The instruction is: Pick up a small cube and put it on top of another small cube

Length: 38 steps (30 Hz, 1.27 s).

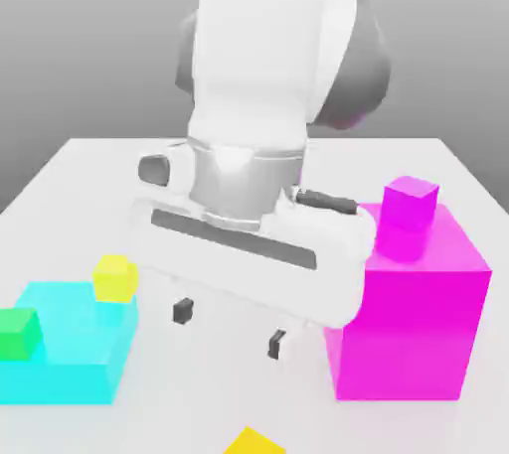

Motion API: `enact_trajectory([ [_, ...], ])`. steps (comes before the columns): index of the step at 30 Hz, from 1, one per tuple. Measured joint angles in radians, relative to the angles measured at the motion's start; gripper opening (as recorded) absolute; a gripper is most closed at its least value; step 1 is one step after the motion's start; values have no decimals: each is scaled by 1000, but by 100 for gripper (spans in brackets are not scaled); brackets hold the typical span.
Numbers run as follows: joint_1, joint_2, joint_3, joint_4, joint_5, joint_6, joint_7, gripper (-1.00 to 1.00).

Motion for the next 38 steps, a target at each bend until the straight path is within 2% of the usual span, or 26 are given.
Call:
enact_trajectory([
  [5,2,167,4,-1,51,60,57,0],
  [9,23,311,-23,24,32,162,87,0],
  [10,30,341,-32,30,25,185,93,-100],
  [16,32,356,-35,33,21,198,96,-100],
  [21,8,222,-4,4,60,92,68,-100],
  [29,-186,-16,-190,-60,132,-84,110,-100],
  [31,-290,-87,-249,-78,162,-131,119,-100],
  [35,-348,-34,-270,-109,206,-46,115,-100],
  [36,-349,-19,-269,-113,210,-26,113,100],
  [38,-349,-19,-269,-113,211,-26,113,100],
])
